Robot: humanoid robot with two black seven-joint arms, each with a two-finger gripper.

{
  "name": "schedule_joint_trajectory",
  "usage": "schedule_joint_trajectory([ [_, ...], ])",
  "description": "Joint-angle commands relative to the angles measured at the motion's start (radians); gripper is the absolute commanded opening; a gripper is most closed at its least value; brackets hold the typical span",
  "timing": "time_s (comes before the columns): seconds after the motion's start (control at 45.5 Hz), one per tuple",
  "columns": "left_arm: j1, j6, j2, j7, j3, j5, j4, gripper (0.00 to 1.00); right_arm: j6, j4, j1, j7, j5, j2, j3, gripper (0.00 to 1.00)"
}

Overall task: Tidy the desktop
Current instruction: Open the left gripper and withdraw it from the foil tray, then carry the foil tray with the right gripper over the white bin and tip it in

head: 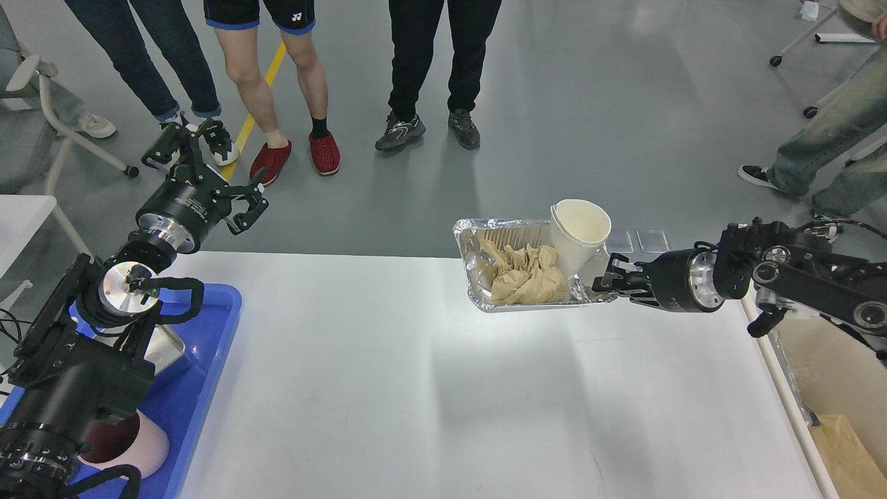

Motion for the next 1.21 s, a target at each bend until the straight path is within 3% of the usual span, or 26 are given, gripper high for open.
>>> schedule_joint_trajectory([
  [0.0, 0.020, -0.003, -0.002, 0.001, 0.001, -0.002, -0.001, 0.97, 0.001, 0.006, 0.000, 0.000, 0.003, -0.052, 0.012, 0.00],
  [0.439, 0.048, -0.011, -0.003, -0.001, 0.007, -0.005, -0.003, 0.97, 0.014, 0.001, -0.083, 0.003, 0.012, -0.315, 0.167, 0.00],
  [0.659, 0.060, -0.012, -0.005, -0.001, 0.009, -0.005, -0.005, 0.97, -0.054, -0.066, -0.179, 0.002, 0.020, -0.366, 0.182, 0.00],
  [0.9, 0.063, -0.018, -0.003, -0.001, 0.010, -0.005, -0.005, 0.97, -0.164, -0.248, -0.331, 0.000, 0.087, -0.350, 0.184, 0.00],
  [1.186, 0.075, -0.027, -0.005, -0.001, 0.009, -0.007, -0.009, 0.97, -0.233, -0.554, -0.420, 0.002, 0.182, -0.225, 0.184, 0.00],
])
